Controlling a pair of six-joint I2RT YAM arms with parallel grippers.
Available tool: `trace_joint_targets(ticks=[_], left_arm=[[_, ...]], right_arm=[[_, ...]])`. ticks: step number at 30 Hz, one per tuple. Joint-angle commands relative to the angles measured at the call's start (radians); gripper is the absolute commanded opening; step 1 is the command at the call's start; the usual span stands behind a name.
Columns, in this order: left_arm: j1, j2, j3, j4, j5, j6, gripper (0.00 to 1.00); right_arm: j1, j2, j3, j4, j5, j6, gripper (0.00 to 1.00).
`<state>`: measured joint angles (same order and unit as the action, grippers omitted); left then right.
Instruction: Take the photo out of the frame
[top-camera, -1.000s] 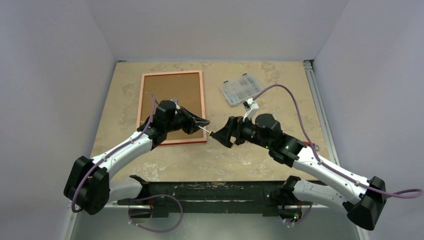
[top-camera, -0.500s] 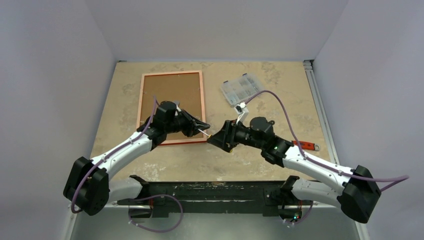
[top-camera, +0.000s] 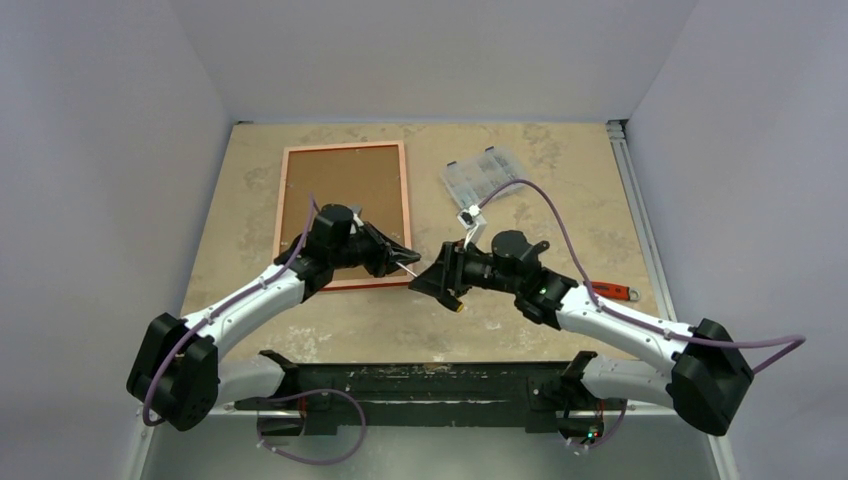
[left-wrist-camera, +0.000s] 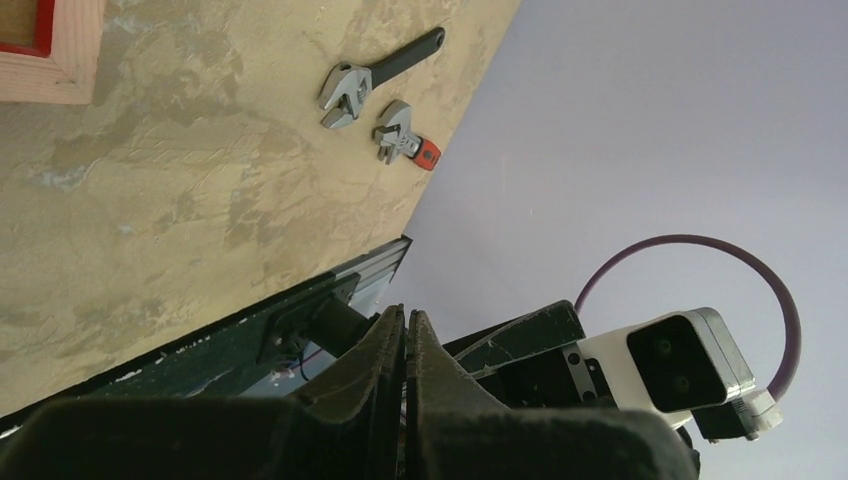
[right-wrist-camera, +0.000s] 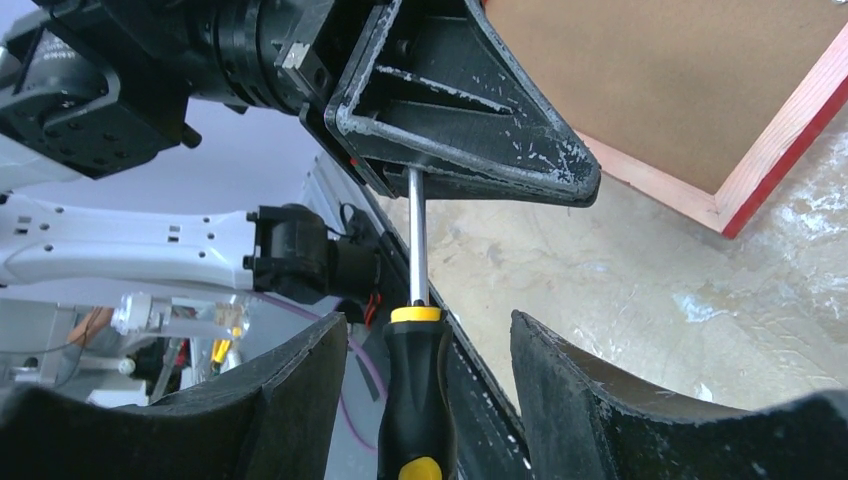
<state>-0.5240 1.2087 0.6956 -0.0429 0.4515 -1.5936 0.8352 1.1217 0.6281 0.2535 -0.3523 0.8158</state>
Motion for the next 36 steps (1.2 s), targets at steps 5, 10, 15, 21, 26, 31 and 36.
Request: trace_joint_targets(ticks=[5,10,15,21,26,31,36], left_arm=[[0.014,-0.019,0.008,0.051,0.025,-0.030,0.00],[0.014,-0.017,0.023,0.045,0.023,-0.012,0.00],[0.015,-0.030,0.025,-0.004,0.013,0.019,0.00],[0.051,-0.098,0.096,-0.358,-0.135,0.388,0.60],[0.125,-0.208,0.061,-0.476,-0.261,0.709,0.77],[0.067,-0.142,0.150,-0.612,-0.357,0.945,0.78],[-0.047,0.069,0.291,-0.700,-0.489,1.087,0.76]], right_arm=[[0.007,-0.021,0.022,-0.032,-0.113,-0.057,0.60],[0.008,0.034,0.053,-0.018,-0.140,-0.055,0.52],[0.044,0.076,0.096,-0.049,-0.016,-0.060,0.00],[0.056,0.065,0.112,-0.297,0.156,-0.085,0.00],[0.052,0.056,0.090,-0.404,0.258,-0.128,0.00],[0.044,0.047,0.127,-0.579,0.401,-0.174,0.00],[0.030,-0.020,0.142,-0.650,0.472,-0.194,0.00]])
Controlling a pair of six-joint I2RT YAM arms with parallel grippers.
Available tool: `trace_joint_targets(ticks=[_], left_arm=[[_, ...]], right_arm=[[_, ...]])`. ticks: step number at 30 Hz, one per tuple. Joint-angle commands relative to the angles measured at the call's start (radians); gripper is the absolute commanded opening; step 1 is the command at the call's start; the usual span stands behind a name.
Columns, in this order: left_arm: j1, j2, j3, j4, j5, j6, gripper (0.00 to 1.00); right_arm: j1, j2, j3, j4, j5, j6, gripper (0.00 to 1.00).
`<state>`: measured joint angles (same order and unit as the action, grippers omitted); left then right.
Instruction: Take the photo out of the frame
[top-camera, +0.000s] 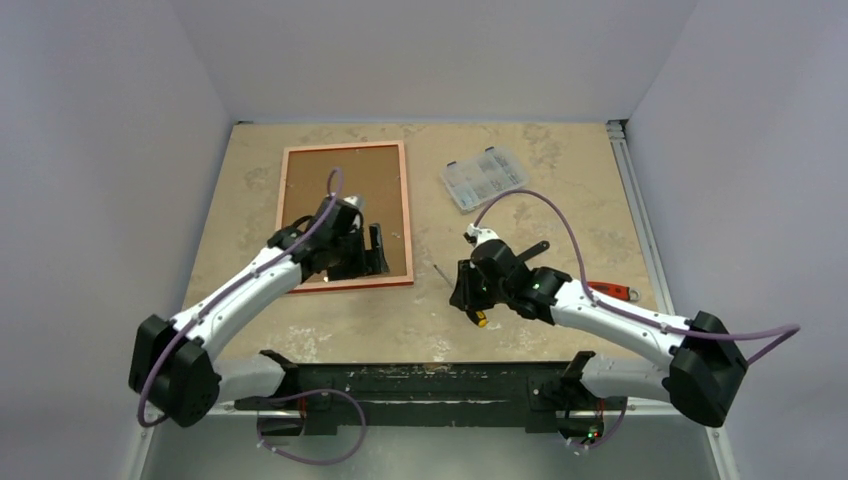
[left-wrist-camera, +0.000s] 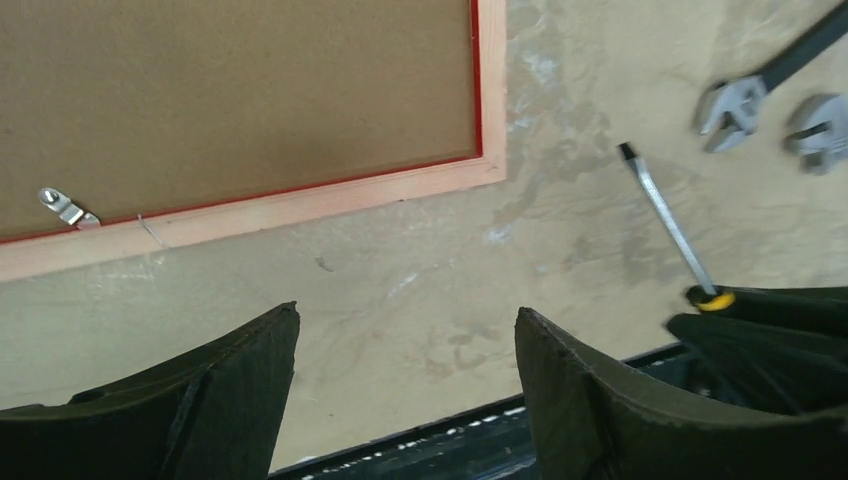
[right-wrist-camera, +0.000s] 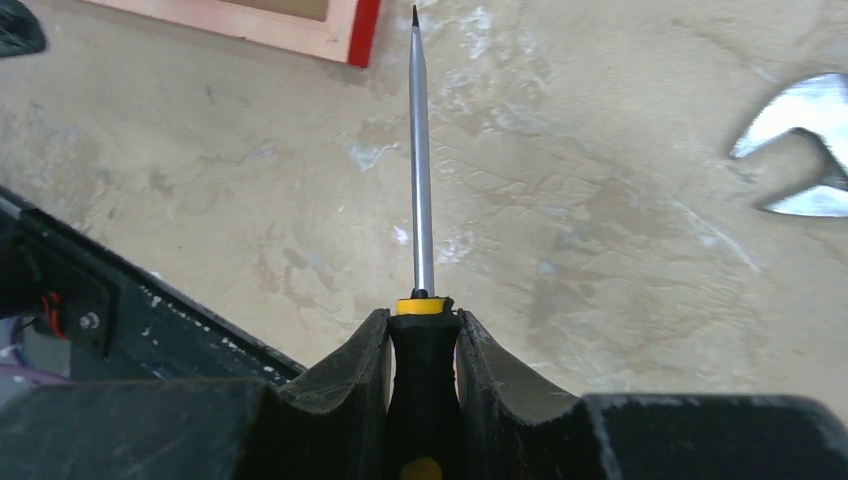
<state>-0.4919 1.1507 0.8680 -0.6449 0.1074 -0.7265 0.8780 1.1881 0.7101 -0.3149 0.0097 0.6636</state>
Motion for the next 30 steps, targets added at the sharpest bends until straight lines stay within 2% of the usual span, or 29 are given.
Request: trace_joint_targets(ticks=[1,6,9,12,14,18,20,23,27,30], left_arm=[[-0.103,0.170,0.147,-0.107,-0.170,0.254,0.76],[-0.157,0.323,0.219,-0.106,-0.205,0.390,0.77],[-0.153,0.346,0.223,-0.089,-0.188,0.313,0.76],[-0.149,0.307,0.178,-0.018,-0.168,0.187,0.74],[-0.121,0.243,0.115,0.056,-0.128,0.087,0.70],[0.069,0.109,-0.035,0.166,0.057,-0.095,0.65],[0.172,0.092,-0.094,0.210,0.190,-0.161,0.58],[0.262,0.115,-0.109,0.227,0.314,-0.199,0.52],[0.282,0.181,-0.067,0.182,0.307,-0.214,0.49],[0.285,0.212,-0.082,0.172,0.284,-0.264,0.47]], right_arm=[[-0.016,-0.100,0.059,-0.092,0.116,-0.045,0.00],[-0.034,-0.176,0.033,-0.121,0.120,-0.049,0.00],[-0.068,-0.182,0.018,-0.070,0.067,-0.042,0.00],[-0.116,-0.116,0.029,0.026,-0.030,-0.035,0.00],[-0.142,-0.027,0.069,0.073,-0.082,-0.022,0.00],[-0.183,0.157,0.232,0.126,-0.174,-0.001,0.00],[-0.190,0.267,0.344,0.127,-0.182,0.004,0.00],[-0.197,0.450,0.518,0.132,-0.185,0.026,0.00],[-0.199,0.706,0.760,0.105,-0.169,0.072,0.00],[-0.198,0.827,0.909,0.039,-0.096,0.084,0.00]])
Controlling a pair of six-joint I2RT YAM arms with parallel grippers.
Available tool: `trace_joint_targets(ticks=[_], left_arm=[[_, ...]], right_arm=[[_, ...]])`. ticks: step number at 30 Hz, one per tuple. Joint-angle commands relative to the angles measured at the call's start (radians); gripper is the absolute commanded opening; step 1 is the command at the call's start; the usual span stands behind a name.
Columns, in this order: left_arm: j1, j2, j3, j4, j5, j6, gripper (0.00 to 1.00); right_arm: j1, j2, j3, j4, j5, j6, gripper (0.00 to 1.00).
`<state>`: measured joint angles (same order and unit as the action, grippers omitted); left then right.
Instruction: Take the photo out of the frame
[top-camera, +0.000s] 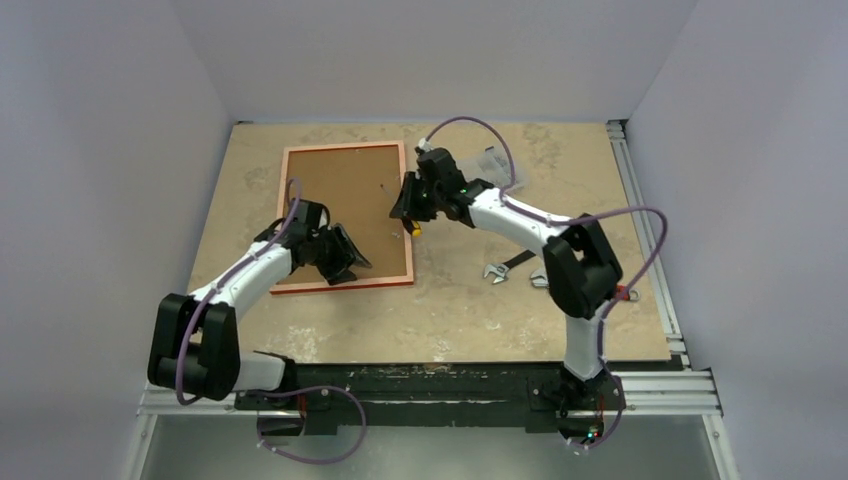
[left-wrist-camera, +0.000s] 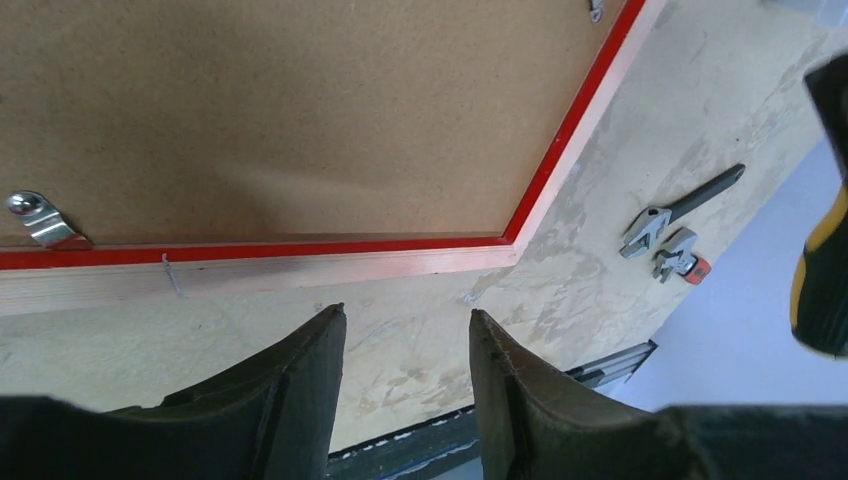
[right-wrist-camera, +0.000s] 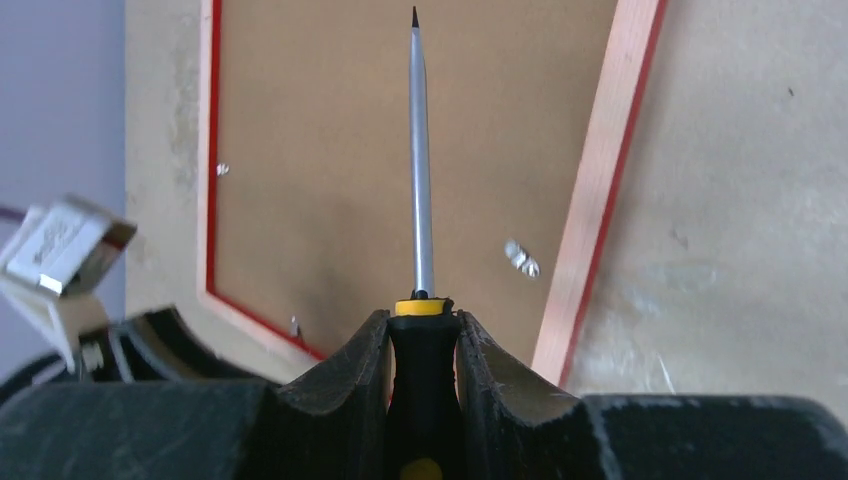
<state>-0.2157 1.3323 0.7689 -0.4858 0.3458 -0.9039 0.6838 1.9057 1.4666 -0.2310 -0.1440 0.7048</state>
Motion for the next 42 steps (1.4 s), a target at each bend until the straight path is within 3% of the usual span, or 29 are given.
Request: trace_joint_targets(ticks=[1,7,24,37,42], left_arm=[[0.010,0.030,0.001,0.026,0.041,-0.102,0.46],[0.010,0.093,-0.006,0.038,0.045,-0.127,0.45],[0.012,0.159,0.034,-0.005,0.034,-0.110,0.44],[0.017,0.144,0.041,-0.043,-0.010,-0.084,0.44],[0.018,0.145,0.041,-0.040,-0.009,-0.084,0.44]], right_arm=[[-0.005,0.134,0.182,-0.055,0.080,0.050,0.00],[-0.006,0.236,0.302,-0.151,0.213,0.081,0.00],[-0.008,0.413,0.550,-0.345,0.282,0.100,0.00],[-0.014,0.442,0.571,-0.374,0.318,0.090,0.00],[-0.045,0.434,0.550,-0.355,0.257,0.071,0.00]])
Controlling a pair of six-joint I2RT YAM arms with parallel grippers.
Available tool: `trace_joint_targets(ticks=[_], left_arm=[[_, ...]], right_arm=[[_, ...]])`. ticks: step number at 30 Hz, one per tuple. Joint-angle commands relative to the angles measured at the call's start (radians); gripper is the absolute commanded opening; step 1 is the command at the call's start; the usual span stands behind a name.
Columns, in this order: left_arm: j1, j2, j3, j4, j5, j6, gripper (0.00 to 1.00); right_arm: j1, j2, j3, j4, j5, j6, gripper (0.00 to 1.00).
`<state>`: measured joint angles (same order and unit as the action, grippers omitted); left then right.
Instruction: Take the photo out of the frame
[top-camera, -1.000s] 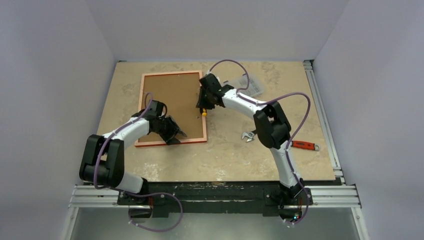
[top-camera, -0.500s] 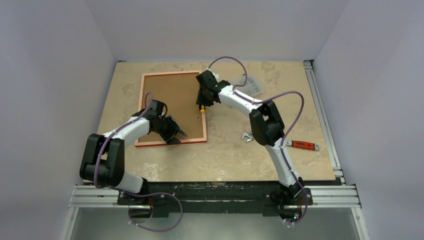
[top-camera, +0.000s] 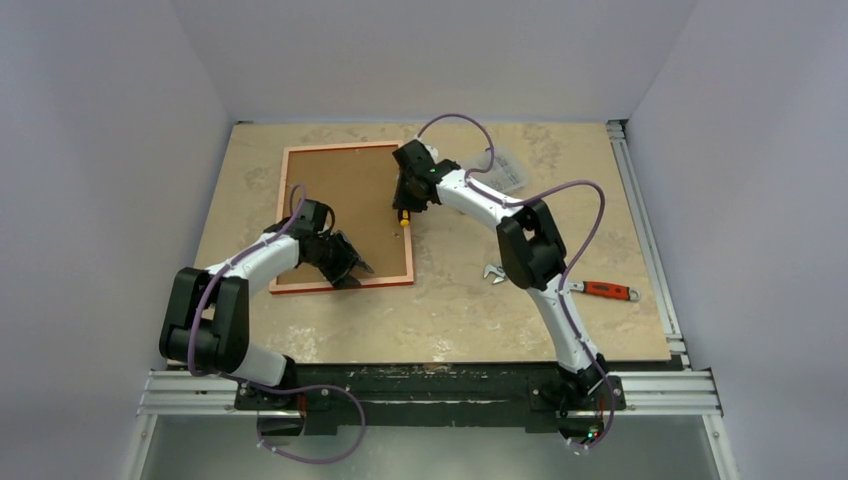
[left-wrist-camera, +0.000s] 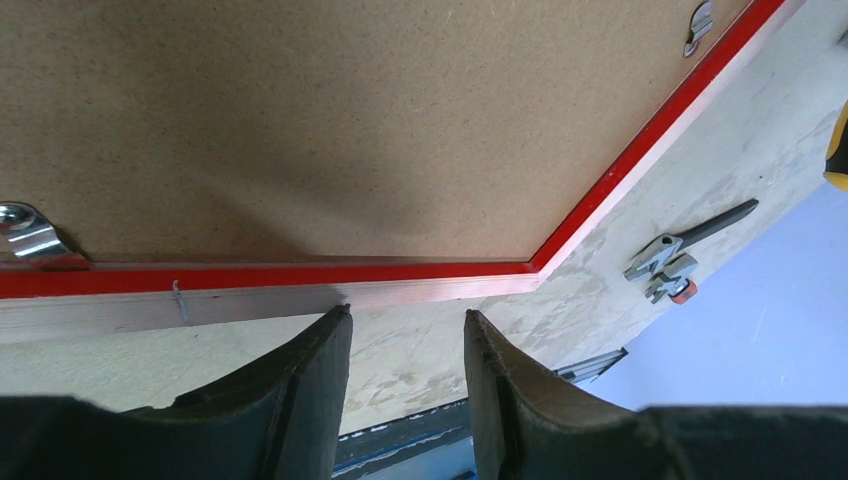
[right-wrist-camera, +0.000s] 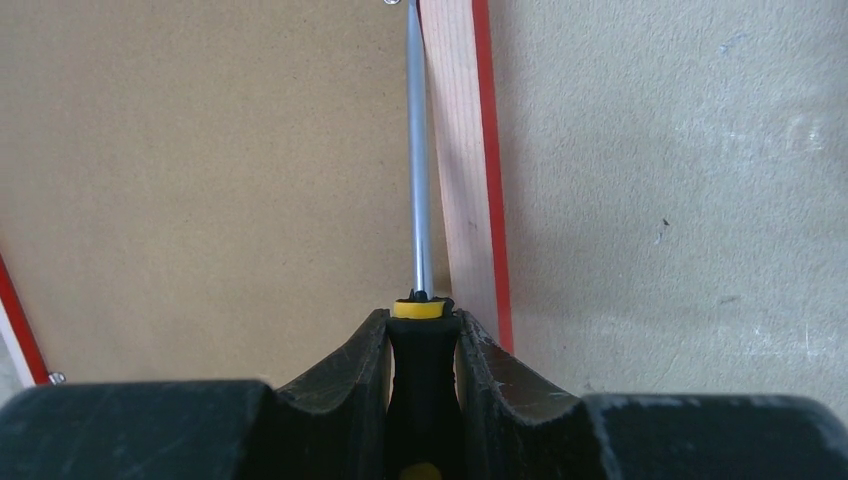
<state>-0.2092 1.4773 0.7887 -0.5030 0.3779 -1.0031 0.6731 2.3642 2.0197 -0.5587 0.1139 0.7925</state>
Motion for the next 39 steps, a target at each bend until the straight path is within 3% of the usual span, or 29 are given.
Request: trace_joint_targets(ticks=[1,12,23,27,32,37,39], left_arm=[[0.011,0.001,0.022,-0.024,-0.041,0.017,0.44],[0.016,0.023,0.023,-0.039,-0.041,0.017,0.44],[0.019,0.022,0.029,-0.035,-0.043,0.038,0.43],[0.019,-0.003,0.049,-0.035,-0.039,0.082,0.44],[0.020,-0.116,0.057,0.002,0.004,0.140,0.52],[0.020,-0.213,0.052,0.086,0.162,0.175,0.58],[0.017,-0.256,0.036,0.121,0.212,0.184,0.66]], right_arm=[[-0.037,-0.017,0.010,-0.036,-0.002,-0.024,0.00],[-0.050,0.051,0.075,-0.001,-0.106,-0.114,0.00],[-0.053,0.044,0.072,-0.015,-0.162,-0.427,0.00],[-0.055,-0.026,0.027,0.057,-0.119,-0.518,0.00],[-0.055,-0.213,0.002,0.078,-0.019,-0.502,0.00],[-0.049,-0.551,-0.267,0.104,0.011,-0.410,0.00],[-0.050,-0.676,-0.440,0.124,0.014,-0.371,0.00]])
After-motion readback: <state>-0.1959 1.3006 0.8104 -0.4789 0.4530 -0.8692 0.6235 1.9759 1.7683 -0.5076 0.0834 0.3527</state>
